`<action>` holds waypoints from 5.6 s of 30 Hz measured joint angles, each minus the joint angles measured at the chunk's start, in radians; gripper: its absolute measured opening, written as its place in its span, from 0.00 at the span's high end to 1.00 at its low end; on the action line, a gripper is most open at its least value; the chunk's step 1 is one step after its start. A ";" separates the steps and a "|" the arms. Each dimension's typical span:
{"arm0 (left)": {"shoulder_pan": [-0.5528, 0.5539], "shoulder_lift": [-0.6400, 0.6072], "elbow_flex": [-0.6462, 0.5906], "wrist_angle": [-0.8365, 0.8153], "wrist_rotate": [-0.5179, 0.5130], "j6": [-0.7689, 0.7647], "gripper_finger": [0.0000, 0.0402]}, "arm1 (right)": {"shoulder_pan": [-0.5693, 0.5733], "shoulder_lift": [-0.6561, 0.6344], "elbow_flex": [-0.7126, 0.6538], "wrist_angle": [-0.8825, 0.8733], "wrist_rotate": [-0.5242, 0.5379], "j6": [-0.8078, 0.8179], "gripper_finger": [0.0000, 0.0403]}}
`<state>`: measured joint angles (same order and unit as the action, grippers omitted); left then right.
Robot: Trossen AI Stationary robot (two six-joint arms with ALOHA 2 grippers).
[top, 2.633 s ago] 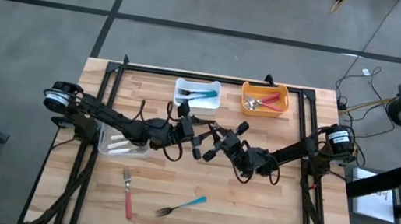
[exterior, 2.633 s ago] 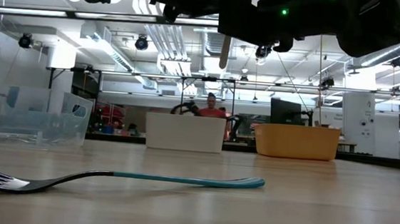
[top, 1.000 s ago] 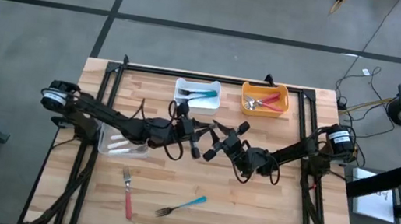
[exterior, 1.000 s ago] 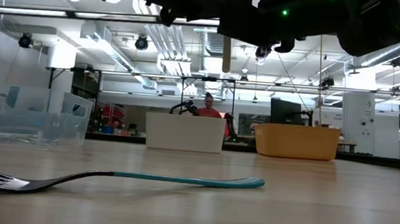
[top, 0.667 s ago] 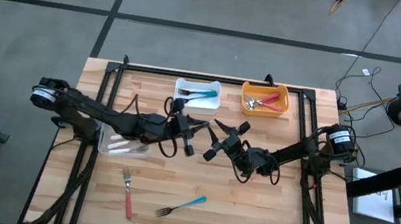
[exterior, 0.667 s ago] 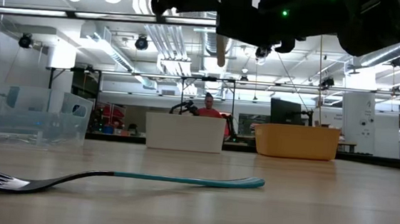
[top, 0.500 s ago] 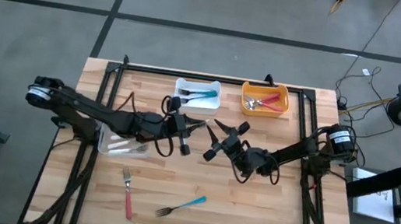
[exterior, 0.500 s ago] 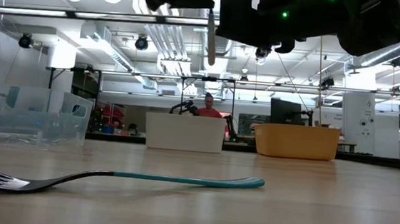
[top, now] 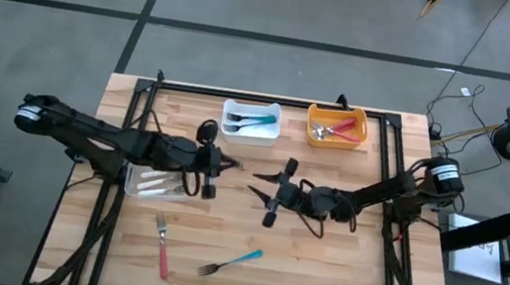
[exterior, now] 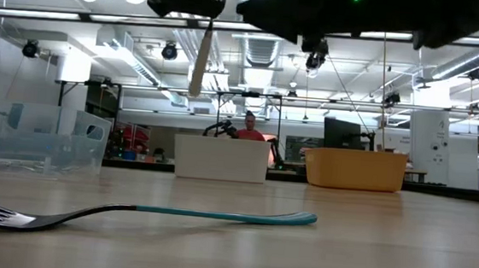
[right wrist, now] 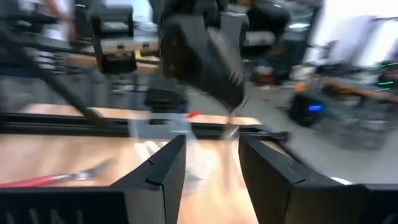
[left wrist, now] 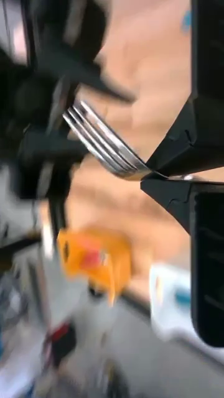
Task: Sort silverware by color (type)
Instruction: Put the white fork into the transparent bin
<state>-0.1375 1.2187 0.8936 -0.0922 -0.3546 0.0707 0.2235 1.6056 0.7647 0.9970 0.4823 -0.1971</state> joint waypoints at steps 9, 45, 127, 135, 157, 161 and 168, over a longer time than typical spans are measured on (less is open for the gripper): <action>-0.001 0.066 0.000 -0.007 0.189 -0.104 1.00 | -0.043 -0.146 0.024 -0.198 -0.299 0.117 0.67; 0.000 0.157 0.027 0.092 0.216 -0.107 1.00 | -0.060 -0.073 0.064 -0.205 -0.305 0.070 0.96; 0.002 0.488 0.022 0.247 0.235 0.235 0.67 | -0.034 -0.136 -0.018 -0.138 0.354 0.026 0.98; 0.077 0.627 0.099 0.343 0.450 0.363 0.67 | -0.102 -0.440 -0.019 -0.726 0.038 0.352 0.98; 0.172 0.857 0.256 0.203 0.586 0.465 0.67 | -0.106 -0.634 -0.039 -1.004 0.015 0.399 0.98; 0.184 0.856 0.255 0.186 0.585 0.331 0.67 | -0.106 -0.624 -0.042 -1.003 0.015 0.399 0.98; 0.180 0.855 0.253 0.158 0.573 0.156 0.67 | -0.106 -0.614 -0.042 -1.001 0.015 0.399 0.98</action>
<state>0.0425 2.0735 1.1465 0.0660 0.2185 0.2264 0.1173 0.9916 0.7227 -0.0040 0.4969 0.2019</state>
